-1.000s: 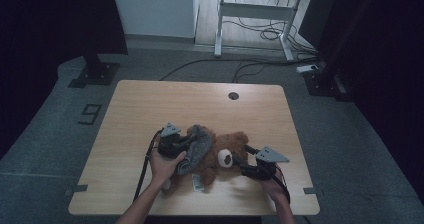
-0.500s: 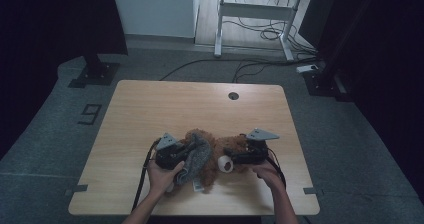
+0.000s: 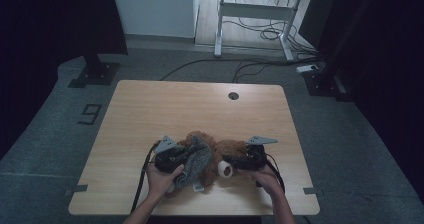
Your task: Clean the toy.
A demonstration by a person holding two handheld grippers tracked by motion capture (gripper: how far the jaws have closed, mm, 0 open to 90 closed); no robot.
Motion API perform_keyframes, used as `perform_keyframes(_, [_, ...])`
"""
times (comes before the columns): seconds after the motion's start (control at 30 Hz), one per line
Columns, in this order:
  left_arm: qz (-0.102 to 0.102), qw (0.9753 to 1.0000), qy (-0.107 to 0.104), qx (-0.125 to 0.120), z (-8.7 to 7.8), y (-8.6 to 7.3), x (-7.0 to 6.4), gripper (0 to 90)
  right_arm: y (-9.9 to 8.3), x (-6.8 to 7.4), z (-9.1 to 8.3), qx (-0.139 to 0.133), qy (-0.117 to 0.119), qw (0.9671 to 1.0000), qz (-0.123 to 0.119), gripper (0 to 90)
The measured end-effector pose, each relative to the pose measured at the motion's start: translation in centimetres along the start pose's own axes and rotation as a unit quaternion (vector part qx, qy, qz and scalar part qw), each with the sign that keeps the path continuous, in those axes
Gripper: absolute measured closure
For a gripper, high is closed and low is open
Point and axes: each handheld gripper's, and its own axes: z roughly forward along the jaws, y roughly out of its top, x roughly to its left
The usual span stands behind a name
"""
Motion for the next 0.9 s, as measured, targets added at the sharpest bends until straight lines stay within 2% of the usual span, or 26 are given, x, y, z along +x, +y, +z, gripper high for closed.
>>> perform_keyframes(0.03, [-0.001,1.0000,0.000,-0.001,0.0,0.1,0.0,83.0,0.0,0.1,-0.1,-0.002,-0.008,0.9999,-0.006,38.9])
perform_keyframes(0.13, [-0.004,1.0000,0.002,-0.004,0.0,0.5,0.4,82.9,0.3,0.6,-0.2,-0.011,-0.021,0.9995,-0.020,49.0])
perform_keyframes(0.23, [-0.001,1.0000,0.007,-0.005,0.1,1.1,0.7,82.8,0.4,0.7,-0.2,-0.030,-0.028,0.9989,-0.024,53.8])
perform_keyframes(0.33, [0.013,0.9997,0.017,-0.013,0.2,1.6,1.0,82.9,0.3,0.8,-0.2,-0.056,-0.030,0.9976,-0.027,58.3])
perform_keyframes(0.5, [0.010,0.9992,0.030,-0.022,0.2,2.0,1.8,82.9,0.8,1.3,0.0,-0.089,-0.046,0.9942,-0.039,61.2])
perform_keyframes(0.6, [0.005,0.9987,0.042,-0.027,0.2,2.8,2.5,82.9,1.4,1.7,0.2,-0.116,-0.063,0.9900,-0.050,62.2])
perform_keyframes(0.67, [0.004,0.9983,0.050,-0.031,0.2,3.7,2.9,82.9,2.0,1.9,0.3,-0.135,-0.080,0.9858,-0.059,62.5])
perform_keyframes(0.7, [0.002,0.9981,0.052,-0.033,0.3,4.0,3.1,82.9,2.3,2.1,0.4,-0.148,-0.094,0.9824,-0.064,62.4])
perform_keyframes(0.77, [-0.001,0.9978,0.057,-0.034,0.3,4.5,3.4,82.9,2.7,2.1,0.7,-0.160,-0.107,0.9787,-0.072,62.3])
perform_keyframes(0.9, [-0.008,0.9984,0.047,-0.030,0.3,4.2,3.2,82.9,2.3,1.8,1.1,-0.160,-0.102,0.9781,-0.085,60.6])
